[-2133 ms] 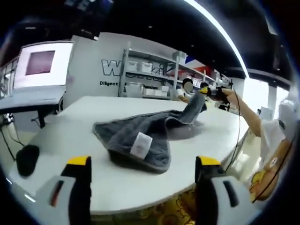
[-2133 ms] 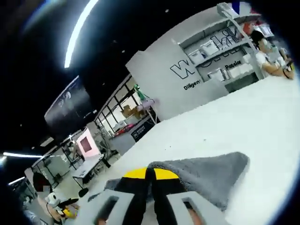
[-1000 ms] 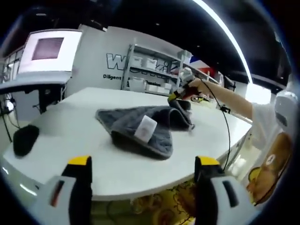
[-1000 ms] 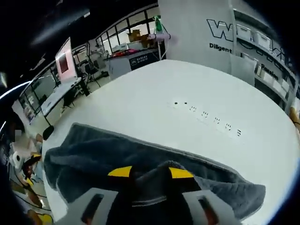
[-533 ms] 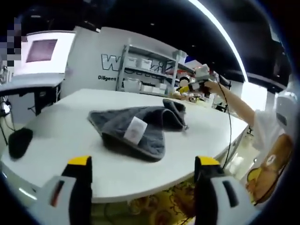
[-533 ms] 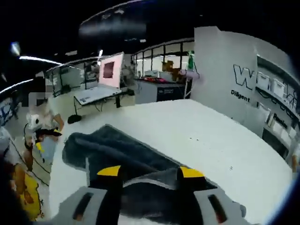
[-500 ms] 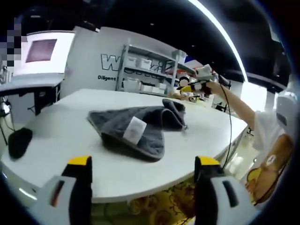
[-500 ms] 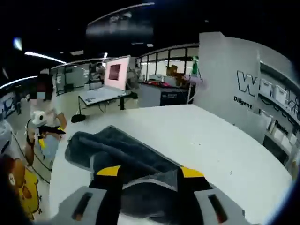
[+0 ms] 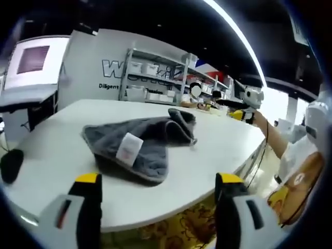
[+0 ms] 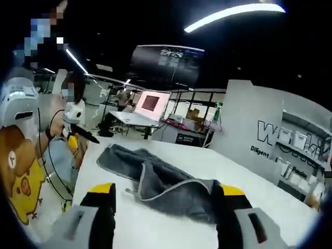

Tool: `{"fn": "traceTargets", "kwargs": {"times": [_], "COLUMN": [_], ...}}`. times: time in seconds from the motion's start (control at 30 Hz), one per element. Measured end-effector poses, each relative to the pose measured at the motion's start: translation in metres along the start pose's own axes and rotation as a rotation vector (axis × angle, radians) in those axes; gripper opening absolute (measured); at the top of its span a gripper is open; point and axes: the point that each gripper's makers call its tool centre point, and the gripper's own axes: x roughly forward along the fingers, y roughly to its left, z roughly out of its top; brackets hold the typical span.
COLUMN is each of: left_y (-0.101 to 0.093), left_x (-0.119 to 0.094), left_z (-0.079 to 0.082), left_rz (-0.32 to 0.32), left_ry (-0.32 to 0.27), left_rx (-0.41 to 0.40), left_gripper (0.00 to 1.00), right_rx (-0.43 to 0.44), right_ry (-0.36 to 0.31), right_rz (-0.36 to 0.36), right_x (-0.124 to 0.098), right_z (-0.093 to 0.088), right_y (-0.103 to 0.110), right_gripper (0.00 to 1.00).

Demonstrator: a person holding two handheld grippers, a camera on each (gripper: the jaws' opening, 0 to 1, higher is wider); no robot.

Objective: Fold the towel on the table until its edges align and the towel forms a compact rectangular stack.

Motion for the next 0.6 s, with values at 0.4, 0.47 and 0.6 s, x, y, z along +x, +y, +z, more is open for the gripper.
{"fn": "traceTargets", "kwargs": {"times": [0.4, 0.47, 0.6], "left_y": [-0.012, -0.012, -0.01], "left_x": [0.013, 0.014, 0.013], "left_z": [0.001, 0.001, 0.002], "left_rz": [-0.034, -0.034, -0.018], "left_ry": [0.02, 0.025, 0.026], "left_rx": [0.008, 0.014, 0.026], "left_gripper": [0.95, 0.95, 0.95], "right_rx": [0.116, 0.129, 0.168], "right_ry": [0.006, 0.01, 0.012], "right_rz": [-0.179, -0.184, -0.192], "right_x": [-0.058, -0.062, -0.063], "right_z": [-0.04, -0.044, -0.048], "right_y": [0.029, 0.031, 0.03], "right_gripper": [0.99, 0.99, 0.99]}}
